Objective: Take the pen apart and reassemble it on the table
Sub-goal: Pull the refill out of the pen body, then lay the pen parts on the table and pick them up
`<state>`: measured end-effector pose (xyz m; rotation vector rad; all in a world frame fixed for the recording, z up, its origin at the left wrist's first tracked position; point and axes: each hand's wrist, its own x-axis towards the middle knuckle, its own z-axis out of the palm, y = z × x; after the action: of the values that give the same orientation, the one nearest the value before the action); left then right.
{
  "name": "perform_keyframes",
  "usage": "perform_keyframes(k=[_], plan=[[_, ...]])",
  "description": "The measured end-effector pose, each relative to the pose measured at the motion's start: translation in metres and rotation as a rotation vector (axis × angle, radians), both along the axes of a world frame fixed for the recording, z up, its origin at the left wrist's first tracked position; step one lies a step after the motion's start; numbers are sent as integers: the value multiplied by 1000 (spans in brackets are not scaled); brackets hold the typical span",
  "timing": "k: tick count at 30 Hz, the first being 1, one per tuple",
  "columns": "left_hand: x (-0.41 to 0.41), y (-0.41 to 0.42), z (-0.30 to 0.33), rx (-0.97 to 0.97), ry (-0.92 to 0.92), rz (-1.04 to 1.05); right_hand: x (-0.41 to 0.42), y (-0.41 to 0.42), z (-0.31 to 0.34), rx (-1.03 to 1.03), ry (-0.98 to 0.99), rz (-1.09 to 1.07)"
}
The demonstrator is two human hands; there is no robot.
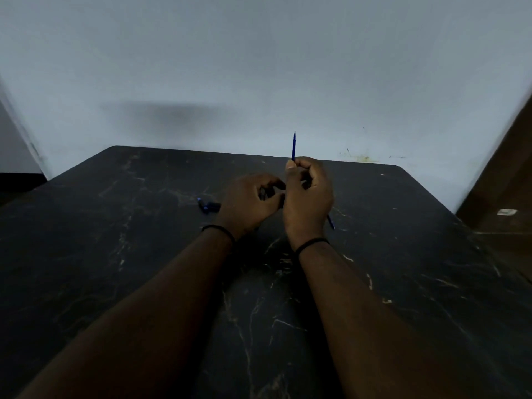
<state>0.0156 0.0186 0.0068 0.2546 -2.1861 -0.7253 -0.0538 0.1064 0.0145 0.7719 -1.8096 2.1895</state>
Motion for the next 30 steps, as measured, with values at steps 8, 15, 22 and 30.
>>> perform_keyframes(k=[8, 15, 22, 30], plan=[[-2, 6, 4, -31, -52, 69, 5, 1, 3, -7, 35, 45], [2, -8, 1, -122, -155, 347, 15, 5, 16, -251, 82, -3], [9, -21, 1, 70, -46, 556, 25, 5, 16, -209, 197, 110], [17, -21, 5, 130, -59, 545, 17, 0, 1, 121, 208, 267]])
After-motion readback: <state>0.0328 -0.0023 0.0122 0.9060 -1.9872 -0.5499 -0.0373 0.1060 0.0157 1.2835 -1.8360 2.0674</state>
